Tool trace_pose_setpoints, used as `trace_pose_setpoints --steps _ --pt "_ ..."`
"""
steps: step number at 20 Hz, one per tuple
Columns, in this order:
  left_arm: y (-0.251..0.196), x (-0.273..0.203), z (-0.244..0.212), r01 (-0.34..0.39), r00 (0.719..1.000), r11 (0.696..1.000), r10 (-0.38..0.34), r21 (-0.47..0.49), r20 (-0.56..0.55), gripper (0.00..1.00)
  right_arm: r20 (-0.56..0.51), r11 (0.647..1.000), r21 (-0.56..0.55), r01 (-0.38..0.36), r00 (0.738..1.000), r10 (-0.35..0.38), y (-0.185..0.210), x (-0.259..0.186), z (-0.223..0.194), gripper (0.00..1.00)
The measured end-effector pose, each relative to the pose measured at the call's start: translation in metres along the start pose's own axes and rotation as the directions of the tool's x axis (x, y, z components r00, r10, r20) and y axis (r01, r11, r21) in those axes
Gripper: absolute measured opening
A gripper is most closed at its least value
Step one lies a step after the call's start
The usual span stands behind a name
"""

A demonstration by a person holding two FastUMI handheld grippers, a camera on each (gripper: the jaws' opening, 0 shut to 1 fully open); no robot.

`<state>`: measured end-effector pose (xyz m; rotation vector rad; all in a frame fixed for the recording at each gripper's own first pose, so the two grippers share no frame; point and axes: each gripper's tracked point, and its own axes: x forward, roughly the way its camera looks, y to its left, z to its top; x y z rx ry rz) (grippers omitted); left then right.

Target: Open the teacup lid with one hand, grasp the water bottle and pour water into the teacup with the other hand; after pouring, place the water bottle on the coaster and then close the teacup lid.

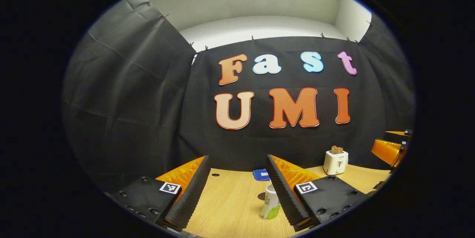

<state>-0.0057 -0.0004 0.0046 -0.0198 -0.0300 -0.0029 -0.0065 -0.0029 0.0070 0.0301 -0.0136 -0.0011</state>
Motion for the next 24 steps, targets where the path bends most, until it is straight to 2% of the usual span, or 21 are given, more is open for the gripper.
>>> trace_pose_setpoints --steps 9,16,24 --pt "-0.008 -0.003 -0.002 0.023 1.0 1.0 -0.023 0.016 0.003 0.96 -0.009 1.0 -0.025 0.009 1.0 -0.009 -0.005 0.004 -0.01 0.91" --pt "-0.015 -0.002 -0.008 0.038 0.999 0.999 -0.038 0.027 -0.006 0.96 -0.126 0.999 0.006 0.034 0.991 -0.033 -0.02 0.021 -0.057 0.91" --pt "-0.016 0.001 -0.016 0.036 0.999 0.999 -0.035 0.04 -0.02 0.96 -0.222 1.0 -0.013 -0.008 0.975 0.005 -0.006 0.039 -0.11 0.91"
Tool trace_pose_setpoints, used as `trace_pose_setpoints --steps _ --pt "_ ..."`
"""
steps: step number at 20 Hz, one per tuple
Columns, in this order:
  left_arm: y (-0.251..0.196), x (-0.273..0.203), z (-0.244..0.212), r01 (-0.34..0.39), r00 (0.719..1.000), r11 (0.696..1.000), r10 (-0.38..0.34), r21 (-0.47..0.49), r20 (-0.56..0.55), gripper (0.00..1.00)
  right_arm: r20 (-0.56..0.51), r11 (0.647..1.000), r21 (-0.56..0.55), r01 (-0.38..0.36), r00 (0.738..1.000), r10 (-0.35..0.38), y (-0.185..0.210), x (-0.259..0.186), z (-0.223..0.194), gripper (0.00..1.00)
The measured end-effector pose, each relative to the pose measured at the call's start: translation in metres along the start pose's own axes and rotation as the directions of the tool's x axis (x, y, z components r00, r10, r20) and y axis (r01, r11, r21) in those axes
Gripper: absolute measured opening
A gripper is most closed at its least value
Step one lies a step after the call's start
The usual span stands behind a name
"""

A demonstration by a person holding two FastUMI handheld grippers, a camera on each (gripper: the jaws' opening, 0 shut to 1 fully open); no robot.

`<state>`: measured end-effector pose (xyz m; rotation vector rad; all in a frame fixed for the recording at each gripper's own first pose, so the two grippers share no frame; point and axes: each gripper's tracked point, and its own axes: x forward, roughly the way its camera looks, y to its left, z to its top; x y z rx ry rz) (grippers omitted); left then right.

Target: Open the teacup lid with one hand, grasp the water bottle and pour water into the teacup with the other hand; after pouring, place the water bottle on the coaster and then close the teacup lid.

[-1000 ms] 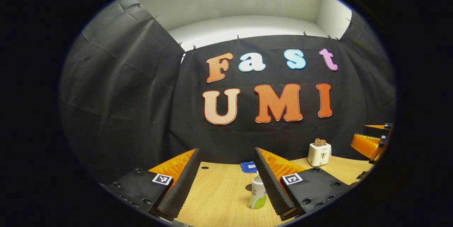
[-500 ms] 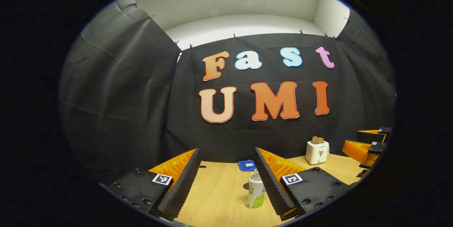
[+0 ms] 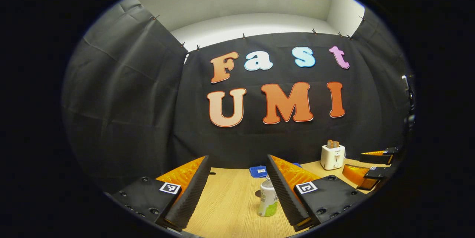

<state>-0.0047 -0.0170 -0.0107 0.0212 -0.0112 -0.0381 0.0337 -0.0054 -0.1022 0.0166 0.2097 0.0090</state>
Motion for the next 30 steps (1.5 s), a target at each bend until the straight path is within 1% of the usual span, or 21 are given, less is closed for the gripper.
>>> trace_pose_setpoints --steps 2,5,6,7,10,12,14,15,19,22,24,25,27,28,29,30 --pt "0.001 0.0 -0.001 0.001 1.0 1.0 -0.001 0.001 -0.002 0.96 -0.029 1.0 -0.022 0.0 1.0 -0.001 0.003 0.007 -0.016 0.92" --pt "-0.001 0.002 -0.002 0.011 1.0 1.0 -0.011 0.004 -0.005 0.96 -0.08 0.999 -0.042 0.033 0.996 -0.036 -0.002 0.018 -0.038 0.91" --pt "-0.001 0.0 -0.003 0.014 1.0 1.0 -0.014 0.005 -0.004 0.96 -0.103 0.999 -0.039 0.032 0.994 -0.036 -0.001 0.022 -0.046 0.88" --pt "-0.001 0.0 -0.003 0.013 1.0 1.0 -0.013 0.005 -0.004 0.96 -0.118 0.999 -0.031 0.023 0.993 -0.027 0.001 0.023 -0.053 0.83" --pt "-0.002 0.001 -0.005 0.015 1.0 1.0 -0.014 0.01 -0.006 0.96 -0.154 1.0 0.001 0.003 0.988 -0.003 0.004 0.029 -0.067 0.82" --pt "-0.006 0.002 -0.009 0.021 1.0 1.0 -0.021 0.012 -0.013 0.96 -0.183 1.0 -0.01 -0.003 0.983 0.001 0.006 0.032 -0.076 0.82" --pt "-0.008 0.002 -0.012 0.027 0.999 0.999 -0.027 0.019 -0.017 0.96 -0.215 1.0 0.002 -0.009 0.977 0.009 0.007 0.033 -0.085 0.78" --pt "-0.009 0.002 -0.014 0.03 0.999 0.999 -0.029 0.023 -0.02 0.96 -0.219 1.0 0.014 -0.026 0.975 0.028 0.012 0.032 -0.087 0.72" --pt "-0.012 0.002 -0.02 0.035 0.999 0.999 -0.034 0.034 -0.029 0.96 -0.232 0.999 -0.019 -0.031 0.972 0.026 0.013 0.033 -0.095 0.64" --pt "-0.013 0.003 -0.025 0.039 0.999 0.999 -0.038 0.036 -0.039 0.96 -0.278 0.999 -0.021 -0.04 0.96 0.032 0.016 0.039 -0.11 0.59" --pt "-0.013 0.003 -0.029 0.038 0.998 0.998 -0.037 0.04 -0.046 0.96 -0.295 0.999 -0.027 -0.029 0.955 0.02 0.014 0.04 -0.115 0.54" --pt "-0.013 0.004 -0.03 0.038 0.998 0.998 -0.036 0.041 -0.05 0.96 -0.297 0.999 -0.03 -0.022 0.955 0.012 0.012 0.043 -0.115 0.47" --pt "-0.015 0.004 -0.032 0.041 0.998 0.998 -0.039 0.036 -0.056 0.96 -0.311 0.999 -0.036 -0.026 0.95 0.014 0.013 0.045 -0.119 0.42" --pt "-0.016 0.004 -0.032 0.044 0.997 0.998 -0.042 0.036 -0.058 0.96 -0.322 0.999 -0.042 -0.027 0.947 0.012 0.012 0.046 -0.121 0.41" --pt "-0.016 0.004 -0.032 0.044 0.997 0.998 -0.042 0.037 -0.057 0.96 -0.332 0.998 -0.05 -0.027 0.943 0.009 0.01 0.047 -0.124 0.36" --pt "-0.016 0.005 -0.032 0.045 0.997 0.998 -0.042 0.039 -0.058 0.96 -0.341 0.998 -0.059 -0.026 0.94 0.004 0.01 0.048 -0.126 0.4"
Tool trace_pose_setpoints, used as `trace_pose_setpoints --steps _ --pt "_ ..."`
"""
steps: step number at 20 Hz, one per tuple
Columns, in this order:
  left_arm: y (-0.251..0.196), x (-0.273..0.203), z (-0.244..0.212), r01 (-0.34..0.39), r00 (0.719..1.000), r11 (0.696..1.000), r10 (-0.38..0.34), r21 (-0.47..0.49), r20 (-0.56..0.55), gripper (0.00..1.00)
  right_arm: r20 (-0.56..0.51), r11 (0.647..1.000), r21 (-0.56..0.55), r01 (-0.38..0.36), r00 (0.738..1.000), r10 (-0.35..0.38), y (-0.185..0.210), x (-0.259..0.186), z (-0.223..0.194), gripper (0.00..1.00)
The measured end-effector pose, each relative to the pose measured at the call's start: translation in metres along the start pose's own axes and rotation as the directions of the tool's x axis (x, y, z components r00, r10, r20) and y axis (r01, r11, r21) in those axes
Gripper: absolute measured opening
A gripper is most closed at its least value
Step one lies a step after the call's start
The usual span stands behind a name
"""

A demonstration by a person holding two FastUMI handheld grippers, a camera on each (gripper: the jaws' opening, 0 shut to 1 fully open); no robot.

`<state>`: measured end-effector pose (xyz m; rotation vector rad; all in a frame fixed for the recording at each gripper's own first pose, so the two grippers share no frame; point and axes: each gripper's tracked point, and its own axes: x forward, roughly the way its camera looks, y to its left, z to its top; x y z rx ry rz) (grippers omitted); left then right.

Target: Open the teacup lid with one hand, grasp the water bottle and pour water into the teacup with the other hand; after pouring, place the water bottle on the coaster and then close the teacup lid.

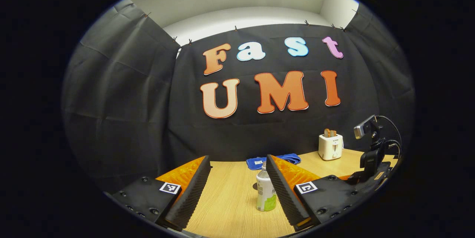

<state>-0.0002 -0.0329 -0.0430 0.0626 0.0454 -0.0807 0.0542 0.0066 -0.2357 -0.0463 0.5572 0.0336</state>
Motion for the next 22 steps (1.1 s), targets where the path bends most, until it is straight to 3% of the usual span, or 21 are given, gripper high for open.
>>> trace_pose_setpoints --steps 6,10,13,22 --pt "-0.003 0.003 -0.007 0.005 1.0 1.0 -0.005 0.005 -0.014 0.96 -0.025 1.0 -0.022 0.003 1.0 -0.003 0.002 0.007 -0.007 0.4" --pt "-0.004 0.004 -0.009 0.008 1.0 1.0 -0.008 0.005 -0.02 0.97 -0.022 1.0 -0.022 0.009 1.0 -0.01 0.001 0.007 -0.006 0.27" --pt "-0.004 0.004 -0.015 0.009 1.0 1.0 -0.008 0.0 -0.029 0.97 -0.022 1.0 0.002 0.002 1.0 -0.002 0.002 0.007 -0.005 0.23" --pt "-0.039 0.016 -0.047 0.132 0.988 0.991 -0.135 -0.036 -0.077 0.97 0.049 0.998 0.054 -0.021 0.999 0.018 0.001 -0.011 0.019 0.21"
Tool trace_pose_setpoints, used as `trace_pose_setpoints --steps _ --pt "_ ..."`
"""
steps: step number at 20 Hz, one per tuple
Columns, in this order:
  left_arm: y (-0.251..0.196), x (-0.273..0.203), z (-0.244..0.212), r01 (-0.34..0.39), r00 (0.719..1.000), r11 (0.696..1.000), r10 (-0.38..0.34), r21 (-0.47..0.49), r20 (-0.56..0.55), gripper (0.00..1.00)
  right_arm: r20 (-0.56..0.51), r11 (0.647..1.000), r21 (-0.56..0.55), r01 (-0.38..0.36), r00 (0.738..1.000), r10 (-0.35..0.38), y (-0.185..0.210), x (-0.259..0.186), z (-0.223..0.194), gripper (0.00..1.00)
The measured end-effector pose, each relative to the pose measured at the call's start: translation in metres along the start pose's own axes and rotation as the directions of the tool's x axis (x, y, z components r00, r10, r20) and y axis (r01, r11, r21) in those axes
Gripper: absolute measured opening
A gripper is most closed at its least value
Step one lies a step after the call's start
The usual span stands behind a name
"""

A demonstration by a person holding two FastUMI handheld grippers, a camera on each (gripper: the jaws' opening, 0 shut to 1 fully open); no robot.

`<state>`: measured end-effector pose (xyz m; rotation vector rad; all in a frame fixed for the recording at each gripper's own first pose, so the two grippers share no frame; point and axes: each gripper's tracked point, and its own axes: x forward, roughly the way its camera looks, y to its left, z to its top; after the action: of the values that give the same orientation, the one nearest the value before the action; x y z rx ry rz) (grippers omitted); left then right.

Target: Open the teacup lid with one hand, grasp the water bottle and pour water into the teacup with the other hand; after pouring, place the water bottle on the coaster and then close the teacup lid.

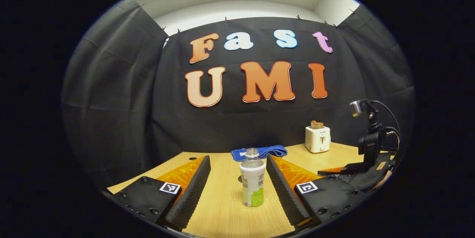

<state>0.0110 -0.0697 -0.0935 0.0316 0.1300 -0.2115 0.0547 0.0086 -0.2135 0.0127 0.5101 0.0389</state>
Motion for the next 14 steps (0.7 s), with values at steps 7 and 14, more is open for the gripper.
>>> trace_pose_setpoints --steps 7,14 --pt "-0.02 0.029 -0.045 0.086 0.994 0.995 -0.088 -0.044 -0.056 0.96 0.086 1.0 0.001 0.026 0.996 -0.026 -0.017 -0.025 0.031 0.2" --pt "-0.027 0.054 -0.078 0.072 0.989 0.994 -0.082 -0.087 -0.124 0.96 0.128 0.999 0.018 0.027 0.991 -0.03 -0.025 -0.038 0.043 0.2"
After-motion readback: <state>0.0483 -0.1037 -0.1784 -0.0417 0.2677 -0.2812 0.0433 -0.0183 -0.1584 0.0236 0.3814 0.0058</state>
